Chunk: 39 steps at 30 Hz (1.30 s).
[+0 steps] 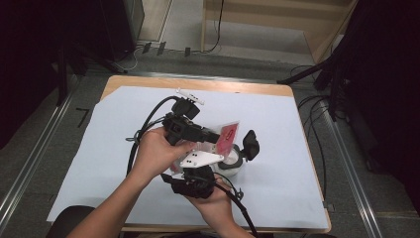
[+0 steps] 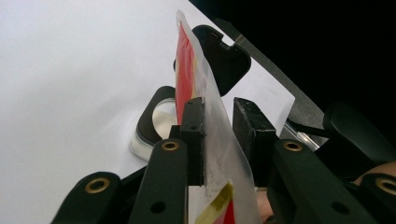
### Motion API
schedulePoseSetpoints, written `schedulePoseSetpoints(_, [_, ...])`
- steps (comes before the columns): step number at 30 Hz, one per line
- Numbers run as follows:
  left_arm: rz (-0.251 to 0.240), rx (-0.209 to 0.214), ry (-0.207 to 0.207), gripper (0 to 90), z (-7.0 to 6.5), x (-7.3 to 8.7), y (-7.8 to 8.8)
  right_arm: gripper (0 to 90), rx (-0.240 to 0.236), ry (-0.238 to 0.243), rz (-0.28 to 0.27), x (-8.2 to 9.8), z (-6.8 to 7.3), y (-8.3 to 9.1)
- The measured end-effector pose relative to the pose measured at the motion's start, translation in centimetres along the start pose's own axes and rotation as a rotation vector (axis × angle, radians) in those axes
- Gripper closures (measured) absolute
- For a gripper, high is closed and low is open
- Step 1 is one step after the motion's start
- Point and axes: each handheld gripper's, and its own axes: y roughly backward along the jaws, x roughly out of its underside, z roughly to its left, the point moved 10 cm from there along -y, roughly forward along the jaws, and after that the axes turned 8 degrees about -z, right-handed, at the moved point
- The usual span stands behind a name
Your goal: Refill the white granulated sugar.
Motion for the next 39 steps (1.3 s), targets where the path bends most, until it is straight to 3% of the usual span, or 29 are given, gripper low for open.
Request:
schedulePoseSetpoints(7, [0.031, 0.009, 0.008, 76.9, 0.3, 0.4, 0.3, 56.2, 0.008, 0.049, 0.003, 0.6, 0.2, -0.4])
schedulePoseSetpoints(11, [0.063, 0.018, 0.024, 77.2, 0.4, 0.8, 0.4, 56.0, -0.022, 0.022, 0.005, 1.2, 0.6, -0.8])
schedulePoseSetpoints(26, [0.127, 0.042, 0.026, 77.7, 0.7, 1.7, -0.1, 55.0, -0.038, 0.041, 0.012, 2.8, 0.9, -1.4])
schedulePoseSetpoints(31, [0.16, 0.053, 0.023, 77.2, 0.7, 2.2, -0.3, 55.4, -0.033, 0.084, -0.002, 3.4, 0.8, -1.6])
schedulePoseSetpoints(39, [0.182, 0.054, 0.01, 76.6, 1.0, 2.6, -0.9, 54.6, -0.041, 0.076, 0.013, 4.3, 0.9, -2.0])
